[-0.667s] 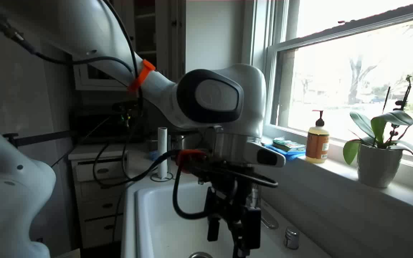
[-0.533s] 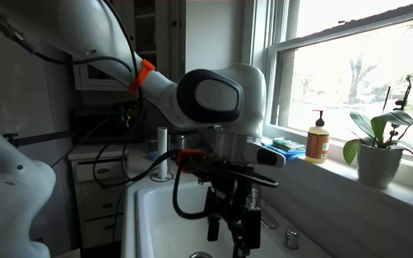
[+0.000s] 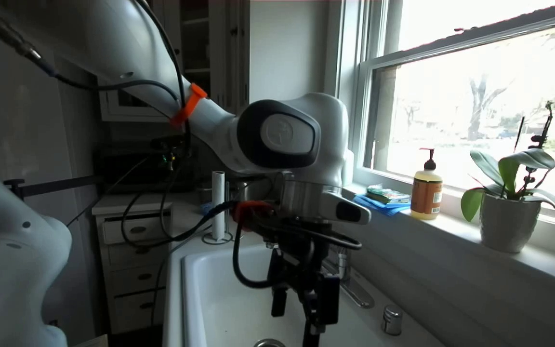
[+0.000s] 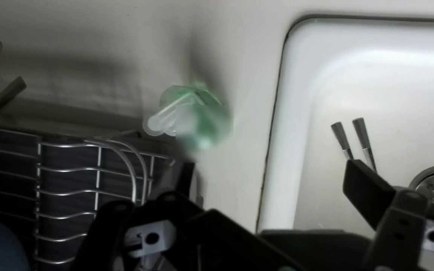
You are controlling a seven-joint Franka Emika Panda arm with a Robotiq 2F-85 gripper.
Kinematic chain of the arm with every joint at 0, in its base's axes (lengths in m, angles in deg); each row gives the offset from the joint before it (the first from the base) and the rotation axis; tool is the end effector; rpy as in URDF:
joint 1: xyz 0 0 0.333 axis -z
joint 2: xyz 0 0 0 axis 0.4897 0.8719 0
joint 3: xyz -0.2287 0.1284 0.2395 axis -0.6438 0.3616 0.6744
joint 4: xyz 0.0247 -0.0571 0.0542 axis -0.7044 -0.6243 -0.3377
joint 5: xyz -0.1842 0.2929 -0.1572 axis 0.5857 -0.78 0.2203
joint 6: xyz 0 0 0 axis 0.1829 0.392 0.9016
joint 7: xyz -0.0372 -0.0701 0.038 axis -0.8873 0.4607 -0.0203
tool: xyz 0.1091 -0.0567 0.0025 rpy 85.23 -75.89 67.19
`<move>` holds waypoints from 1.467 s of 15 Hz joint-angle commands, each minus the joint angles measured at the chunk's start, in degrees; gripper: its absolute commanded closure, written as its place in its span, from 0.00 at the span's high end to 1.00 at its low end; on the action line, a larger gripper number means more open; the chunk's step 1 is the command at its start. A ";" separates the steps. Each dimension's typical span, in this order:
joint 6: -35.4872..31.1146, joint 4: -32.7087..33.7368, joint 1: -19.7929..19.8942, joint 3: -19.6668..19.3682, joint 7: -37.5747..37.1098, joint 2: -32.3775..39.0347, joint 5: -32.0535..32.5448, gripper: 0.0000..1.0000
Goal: Push the faucet to the right then push the faucet handle upwards
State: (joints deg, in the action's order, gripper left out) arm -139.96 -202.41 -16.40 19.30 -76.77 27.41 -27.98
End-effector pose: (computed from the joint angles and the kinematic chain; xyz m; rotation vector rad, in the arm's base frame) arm 0.3426 -0.1605 0.4263 2.9010 -0.2382 -0.3404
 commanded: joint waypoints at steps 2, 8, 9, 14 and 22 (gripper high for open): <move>-1.51 -1.79 -6.15 2.05 -1.31 1.52 -9.24 1.00; -9.91 -0.59 -13.54 4.71 -0.71 6.27 -27.76 1.00; -11.16 0.19 -14.34 5.24 -0.97 7.57 -30.16 1.00; -17.93 4.60 -16.75 8.02 -1.51 13.03 -36.79 1.00; -26.48 11.56 -18.48 12.85 -6.62 21.24 -33.92 1.00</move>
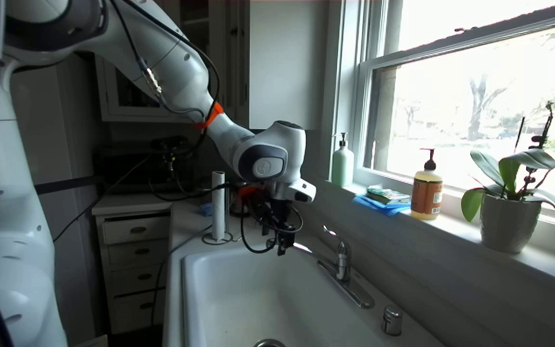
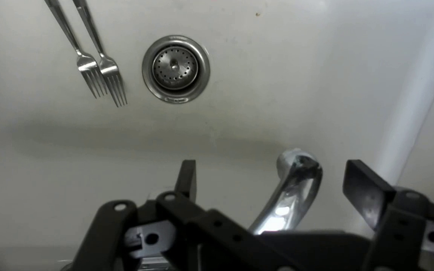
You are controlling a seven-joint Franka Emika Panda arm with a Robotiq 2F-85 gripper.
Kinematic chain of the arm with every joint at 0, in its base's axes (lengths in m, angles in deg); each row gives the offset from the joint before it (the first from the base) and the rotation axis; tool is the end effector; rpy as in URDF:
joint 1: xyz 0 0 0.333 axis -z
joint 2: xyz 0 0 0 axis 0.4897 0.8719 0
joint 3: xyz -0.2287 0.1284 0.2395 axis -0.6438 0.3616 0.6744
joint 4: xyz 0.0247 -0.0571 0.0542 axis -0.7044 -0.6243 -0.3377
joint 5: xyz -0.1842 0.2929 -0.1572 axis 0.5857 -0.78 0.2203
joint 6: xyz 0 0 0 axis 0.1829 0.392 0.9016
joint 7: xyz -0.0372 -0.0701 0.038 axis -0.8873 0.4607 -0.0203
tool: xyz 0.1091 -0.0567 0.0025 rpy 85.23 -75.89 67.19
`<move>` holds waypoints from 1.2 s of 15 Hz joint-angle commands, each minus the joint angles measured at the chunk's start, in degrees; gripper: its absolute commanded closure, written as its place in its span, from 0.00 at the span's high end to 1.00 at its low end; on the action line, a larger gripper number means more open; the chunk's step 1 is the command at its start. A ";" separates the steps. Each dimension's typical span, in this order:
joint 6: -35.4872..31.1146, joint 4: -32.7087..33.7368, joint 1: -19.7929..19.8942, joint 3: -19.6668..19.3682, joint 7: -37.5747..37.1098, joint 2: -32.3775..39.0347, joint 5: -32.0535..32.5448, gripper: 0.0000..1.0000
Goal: Push the faucet to the right then push the faucet handle upwards
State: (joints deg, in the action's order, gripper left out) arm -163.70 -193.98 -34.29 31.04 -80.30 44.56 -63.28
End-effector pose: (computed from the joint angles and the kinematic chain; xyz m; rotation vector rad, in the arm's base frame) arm 0.4860 0.0816 0.3913 -2.9352 0.1058 -0.0781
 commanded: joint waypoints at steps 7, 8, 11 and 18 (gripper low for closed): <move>-5.15 6.04 -0.90 0.95 -13.85 8.32 12.64 1.00; -4.89 6.25 -0.98 0.77 -15.38 8.59 14.64 1.00; -3.18 6.45 -0.97 -0.09 -20.20 8.78 21.21 1.00; 1.85 5.47 0.14 -1.85 -24.40 6.64 31.73 1.00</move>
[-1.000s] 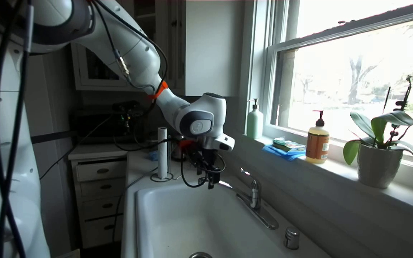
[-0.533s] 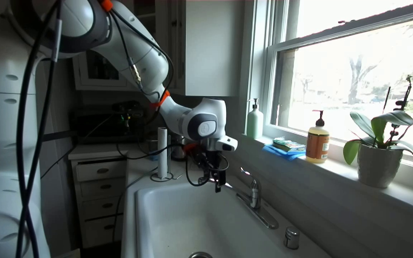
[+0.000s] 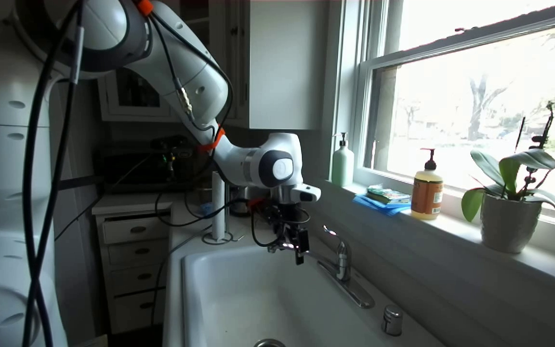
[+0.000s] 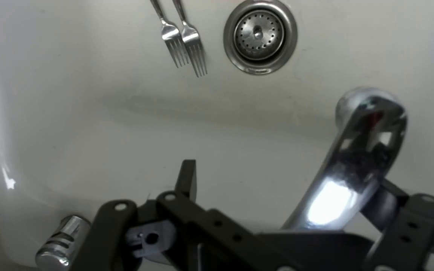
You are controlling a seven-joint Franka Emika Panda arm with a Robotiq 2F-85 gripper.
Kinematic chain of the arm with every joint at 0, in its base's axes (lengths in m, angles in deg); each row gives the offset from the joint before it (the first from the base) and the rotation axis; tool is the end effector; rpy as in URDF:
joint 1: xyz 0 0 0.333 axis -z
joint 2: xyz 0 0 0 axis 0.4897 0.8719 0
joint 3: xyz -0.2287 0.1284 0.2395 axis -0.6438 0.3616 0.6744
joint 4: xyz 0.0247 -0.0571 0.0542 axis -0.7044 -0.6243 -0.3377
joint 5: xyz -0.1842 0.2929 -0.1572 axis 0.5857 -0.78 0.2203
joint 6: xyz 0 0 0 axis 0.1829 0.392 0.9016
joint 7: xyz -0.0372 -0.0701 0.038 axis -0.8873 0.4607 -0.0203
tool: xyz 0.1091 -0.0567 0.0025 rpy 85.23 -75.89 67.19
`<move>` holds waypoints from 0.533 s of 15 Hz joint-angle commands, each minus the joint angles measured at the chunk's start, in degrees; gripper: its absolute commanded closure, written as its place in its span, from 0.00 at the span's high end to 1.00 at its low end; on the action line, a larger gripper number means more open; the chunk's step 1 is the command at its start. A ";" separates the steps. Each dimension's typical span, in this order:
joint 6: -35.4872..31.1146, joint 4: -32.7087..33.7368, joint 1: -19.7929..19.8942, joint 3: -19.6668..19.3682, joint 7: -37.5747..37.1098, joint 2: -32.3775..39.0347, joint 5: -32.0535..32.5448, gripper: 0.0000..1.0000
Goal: Push the faucet to the right then push the faucet handle upwards
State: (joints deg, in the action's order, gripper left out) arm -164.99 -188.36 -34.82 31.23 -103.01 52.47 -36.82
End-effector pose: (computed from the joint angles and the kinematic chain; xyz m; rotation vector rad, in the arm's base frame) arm 0.5248 0.0840 0.3641 3.0312 -0.2006 0.1344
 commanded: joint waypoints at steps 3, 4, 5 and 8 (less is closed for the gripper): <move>4.86 0.24 1.66 -3.48 -0.94 -1.23 9.17 1.00; 4.65 0.38 1.94 -4.01 -0.93 -1.24 10.53 1.00; 4.49 0.64 2.39 -4.48 0.02 -1.16 10.90 1.00; 3.76 0.91 3.54 -5.74 2.01 -1.20 12.24 1.00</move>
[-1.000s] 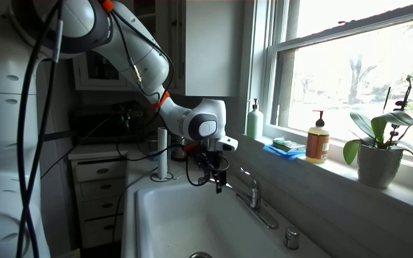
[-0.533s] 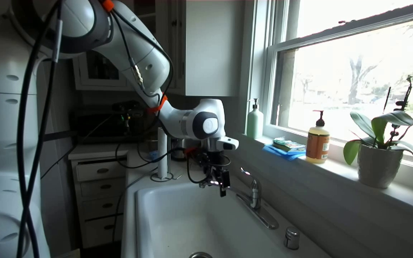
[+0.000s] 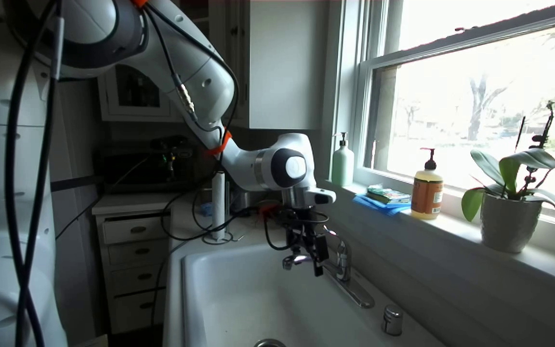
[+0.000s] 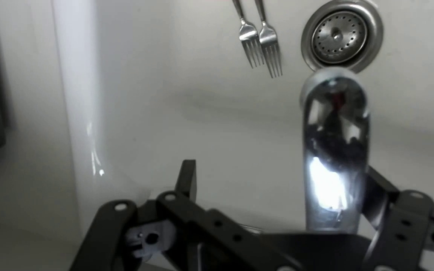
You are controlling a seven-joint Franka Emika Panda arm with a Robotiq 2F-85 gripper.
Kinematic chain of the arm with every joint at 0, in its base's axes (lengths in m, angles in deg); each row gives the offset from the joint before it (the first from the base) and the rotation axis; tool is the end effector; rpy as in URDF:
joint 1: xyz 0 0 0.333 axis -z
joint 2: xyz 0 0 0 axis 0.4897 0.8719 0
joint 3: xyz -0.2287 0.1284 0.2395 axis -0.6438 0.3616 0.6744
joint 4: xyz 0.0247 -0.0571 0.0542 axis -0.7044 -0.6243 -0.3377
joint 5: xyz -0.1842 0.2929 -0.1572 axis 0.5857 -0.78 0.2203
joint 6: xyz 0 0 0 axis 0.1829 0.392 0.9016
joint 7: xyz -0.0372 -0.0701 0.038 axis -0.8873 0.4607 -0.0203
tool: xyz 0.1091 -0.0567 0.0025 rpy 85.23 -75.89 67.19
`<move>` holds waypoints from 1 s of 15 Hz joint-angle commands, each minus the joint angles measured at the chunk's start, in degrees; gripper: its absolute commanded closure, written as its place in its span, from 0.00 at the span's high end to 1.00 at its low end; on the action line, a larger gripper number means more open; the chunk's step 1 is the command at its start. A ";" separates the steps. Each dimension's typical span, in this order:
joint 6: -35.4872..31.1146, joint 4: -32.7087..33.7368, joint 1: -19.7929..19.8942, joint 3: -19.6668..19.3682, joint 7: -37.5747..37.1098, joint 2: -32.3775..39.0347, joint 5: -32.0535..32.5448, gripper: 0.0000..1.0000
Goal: Push the faucet to the right then push the faucet handle upwards
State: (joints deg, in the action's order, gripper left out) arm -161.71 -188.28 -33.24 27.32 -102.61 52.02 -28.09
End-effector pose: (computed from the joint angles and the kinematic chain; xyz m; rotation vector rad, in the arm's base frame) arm 0.5250 0.0276 0.3644 2.9016 -0.1727 0.0953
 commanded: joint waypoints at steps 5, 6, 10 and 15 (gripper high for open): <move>0.26 1.80 3.56 -3.42 3.73 -0.06 4.16 1.00; 0.34 1.63 3.67 -3.40 4.11 -0.25 3.09 1.00; 0.32 -0.56 2.93 -2.37 2.61 -2.43 0.37 1.00; -1.75 -2.69 1.66 -0.48 -1.14 -6.21 0.65 1.00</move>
State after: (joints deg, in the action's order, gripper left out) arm -161.89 -188.28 -30.98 25.56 -101.25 49.79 -26.75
